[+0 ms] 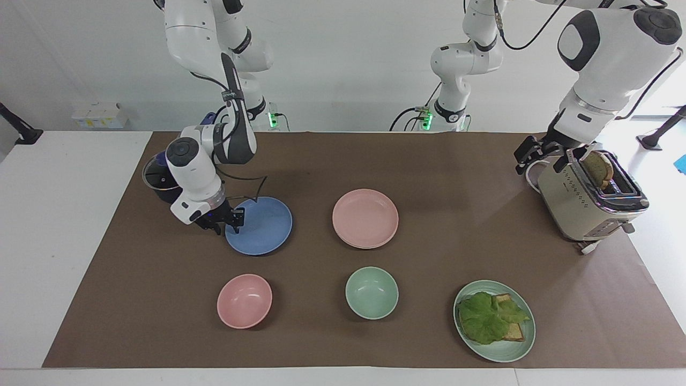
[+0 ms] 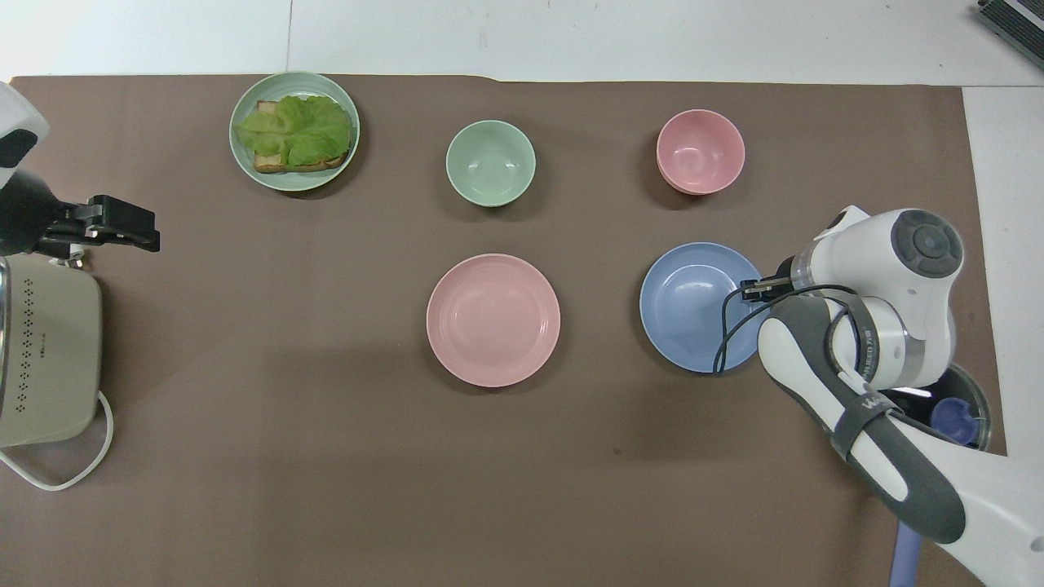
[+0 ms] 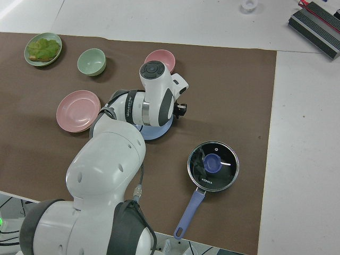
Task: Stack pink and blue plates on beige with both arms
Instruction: 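Grasp the blue plate rim with the right gripper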
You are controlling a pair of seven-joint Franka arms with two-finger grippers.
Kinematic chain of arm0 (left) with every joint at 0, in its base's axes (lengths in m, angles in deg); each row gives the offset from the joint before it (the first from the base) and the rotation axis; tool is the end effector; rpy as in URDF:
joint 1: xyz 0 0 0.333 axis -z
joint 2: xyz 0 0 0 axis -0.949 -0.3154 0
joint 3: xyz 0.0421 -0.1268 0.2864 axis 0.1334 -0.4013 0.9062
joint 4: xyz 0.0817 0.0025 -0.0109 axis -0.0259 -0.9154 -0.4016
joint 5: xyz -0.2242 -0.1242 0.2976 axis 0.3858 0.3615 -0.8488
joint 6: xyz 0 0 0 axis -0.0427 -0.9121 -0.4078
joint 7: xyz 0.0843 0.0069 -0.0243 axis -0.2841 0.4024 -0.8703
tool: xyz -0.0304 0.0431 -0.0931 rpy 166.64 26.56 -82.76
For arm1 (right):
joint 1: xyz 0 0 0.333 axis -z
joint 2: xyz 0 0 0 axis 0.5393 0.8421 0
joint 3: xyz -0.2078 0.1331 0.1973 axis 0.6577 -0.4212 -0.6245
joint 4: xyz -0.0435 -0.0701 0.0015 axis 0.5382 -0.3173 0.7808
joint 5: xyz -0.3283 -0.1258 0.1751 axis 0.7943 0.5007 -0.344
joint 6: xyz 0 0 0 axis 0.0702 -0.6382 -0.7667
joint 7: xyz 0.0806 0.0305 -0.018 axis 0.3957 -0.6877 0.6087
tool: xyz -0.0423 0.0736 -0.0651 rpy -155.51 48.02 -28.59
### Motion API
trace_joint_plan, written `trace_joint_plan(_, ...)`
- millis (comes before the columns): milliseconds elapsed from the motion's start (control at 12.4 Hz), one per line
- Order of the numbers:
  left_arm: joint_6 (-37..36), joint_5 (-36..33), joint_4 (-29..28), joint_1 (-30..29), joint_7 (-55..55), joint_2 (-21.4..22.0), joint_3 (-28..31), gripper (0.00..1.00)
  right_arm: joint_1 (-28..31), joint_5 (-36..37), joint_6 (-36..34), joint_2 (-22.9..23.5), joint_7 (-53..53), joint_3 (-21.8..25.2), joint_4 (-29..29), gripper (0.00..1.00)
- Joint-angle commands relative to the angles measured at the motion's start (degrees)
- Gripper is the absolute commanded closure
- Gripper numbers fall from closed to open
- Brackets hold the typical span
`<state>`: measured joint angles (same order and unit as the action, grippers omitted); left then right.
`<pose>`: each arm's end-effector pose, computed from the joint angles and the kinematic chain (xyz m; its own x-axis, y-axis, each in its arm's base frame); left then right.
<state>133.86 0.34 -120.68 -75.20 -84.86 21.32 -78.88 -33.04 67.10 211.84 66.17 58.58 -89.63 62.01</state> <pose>0.5793 -0.0362 0.5928 0.9999 0.0129 0.0088 0.0127 -0.9994 0.0328 0.5792 0.0139 0.2978 0.9976 0.0682 0.0125 0.0685 -0.9973 -0.0269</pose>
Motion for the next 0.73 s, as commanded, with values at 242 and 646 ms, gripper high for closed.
trace_joint_plan(242, -0.7, -0.6, -0.1, -0.4, 0.6, 0.5, -0.2, 0.00, 0.5, -9.5, 0.1, -1.2, 3.3, -0.8, 0.9, 1.00)
trace_joint_plan(646, -0.7, -0.6, -0.1, -0.4, 0.6, 0.5, -0.2, 0.00, 0.0, -11.0, -0.1, -2.8, 2.8, -1.6, -0.2, 1.00)
